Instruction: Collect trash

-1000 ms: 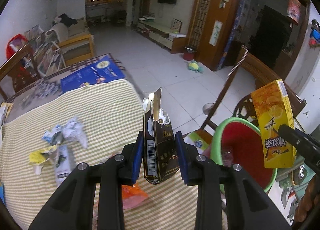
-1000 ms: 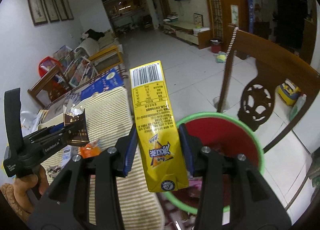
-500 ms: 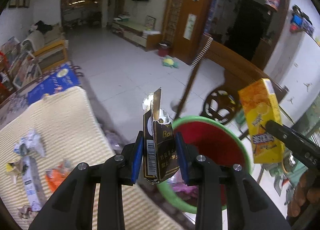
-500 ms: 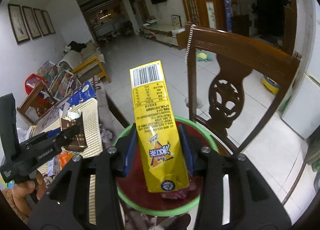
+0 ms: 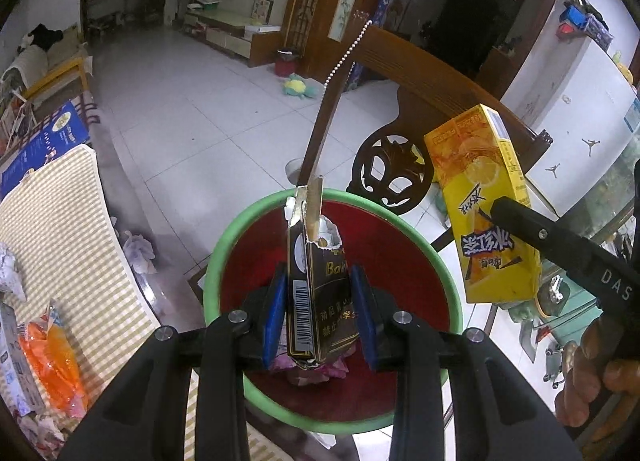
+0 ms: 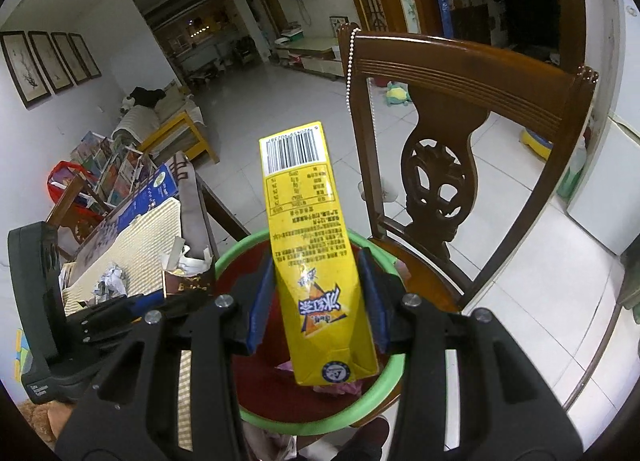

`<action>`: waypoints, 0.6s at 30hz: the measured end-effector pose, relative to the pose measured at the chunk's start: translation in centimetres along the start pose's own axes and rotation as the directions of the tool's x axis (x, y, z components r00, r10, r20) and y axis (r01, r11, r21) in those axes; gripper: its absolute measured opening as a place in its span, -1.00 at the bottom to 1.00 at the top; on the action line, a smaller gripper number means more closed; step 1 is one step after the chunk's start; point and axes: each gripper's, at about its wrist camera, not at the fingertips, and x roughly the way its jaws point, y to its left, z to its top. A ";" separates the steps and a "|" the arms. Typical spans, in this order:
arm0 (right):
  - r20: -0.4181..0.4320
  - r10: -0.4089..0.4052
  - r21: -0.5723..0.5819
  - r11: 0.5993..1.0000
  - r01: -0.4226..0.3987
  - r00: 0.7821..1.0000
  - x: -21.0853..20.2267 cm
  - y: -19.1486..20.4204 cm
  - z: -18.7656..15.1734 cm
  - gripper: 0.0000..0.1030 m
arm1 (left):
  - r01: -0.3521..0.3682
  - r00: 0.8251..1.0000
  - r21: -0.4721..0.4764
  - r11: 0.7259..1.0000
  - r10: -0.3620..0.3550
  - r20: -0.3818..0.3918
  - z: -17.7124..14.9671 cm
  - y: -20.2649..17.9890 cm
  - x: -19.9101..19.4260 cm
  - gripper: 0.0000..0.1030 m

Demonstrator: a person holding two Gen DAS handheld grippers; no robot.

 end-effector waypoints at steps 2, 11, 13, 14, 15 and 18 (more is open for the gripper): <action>-0.002 0.003 -0.002 1.000 -0.003 1.000 0.2 0.0 0.1 -0.22 | 0.000 1.000 -0.001 1.000 0.000 0.003 0.1 0.0 0.1 -0.42; -0.009 0.011 -0.014 1.000 -0.011 1.000 0.8 0.3 0.4 -0.22 | 0.010 0.999 -0.008 1.000 -0.009 0.042 0.3 0.3 -0.9 0.17; -0.012 0.012 -0.016 1.000 -0.013 1.000 1.0 0.4 0.3 -0.22 | 0.005 0.998 -0.007 1.000 -0.005 0.055 0.3 0.3 -1.3 0.22; -0.014 0.014 -0.018 1.000 -0.014 1.000 1.1 0.5 0.3 -0.22 | 0.001 0.998 -0.007 1.000 0.000 0.063 0.3 0.4 -1.6 0.26; -0.016 0.015 -0.020 1.000 -0.016 1.000 1.2 0.7 0.3 -0.22 | -0.006 0.997 -0.007 1.000 0.006 0.071 0.3 0.4 -2.0 0.31; -0.020 0.020 -0.022 1.000 -0.020 1.000 1.5 1.2 0.2 -0.21 | -0.020 0.995 -0.010 1.000 0.021 0.096 0.2 1.0 -2.9 0.35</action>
